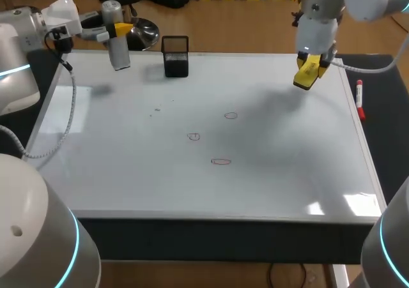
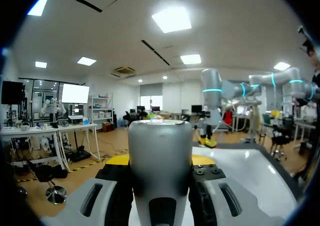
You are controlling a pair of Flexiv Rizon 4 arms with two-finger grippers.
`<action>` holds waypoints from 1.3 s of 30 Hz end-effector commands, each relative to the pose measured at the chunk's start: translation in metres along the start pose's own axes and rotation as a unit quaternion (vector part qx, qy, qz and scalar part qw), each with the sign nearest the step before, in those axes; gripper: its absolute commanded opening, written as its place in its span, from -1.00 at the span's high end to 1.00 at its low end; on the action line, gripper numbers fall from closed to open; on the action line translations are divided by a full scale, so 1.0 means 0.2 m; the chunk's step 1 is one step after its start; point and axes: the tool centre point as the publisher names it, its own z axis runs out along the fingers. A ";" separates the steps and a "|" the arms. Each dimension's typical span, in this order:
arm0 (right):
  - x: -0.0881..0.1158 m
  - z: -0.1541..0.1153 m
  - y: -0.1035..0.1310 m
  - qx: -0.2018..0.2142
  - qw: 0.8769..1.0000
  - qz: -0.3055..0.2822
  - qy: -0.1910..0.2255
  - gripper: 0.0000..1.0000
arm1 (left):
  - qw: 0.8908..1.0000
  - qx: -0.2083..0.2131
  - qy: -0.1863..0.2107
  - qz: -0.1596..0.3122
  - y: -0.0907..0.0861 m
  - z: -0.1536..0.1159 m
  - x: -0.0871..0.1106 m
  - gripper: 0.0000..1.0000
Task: Pick up the inspection probe, press it on each red-marked spot on the whiteboard one by one, put down the probe, pick up the eraser, and wipe off all the red marks.
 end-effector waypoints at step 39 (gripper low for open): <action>0.00 0.00 -0.01 0.000 1.000 -0.001 0.002 1.00 | 0.995 0.035 0.094 -0.019 -0.05 0.24 0.59 1.00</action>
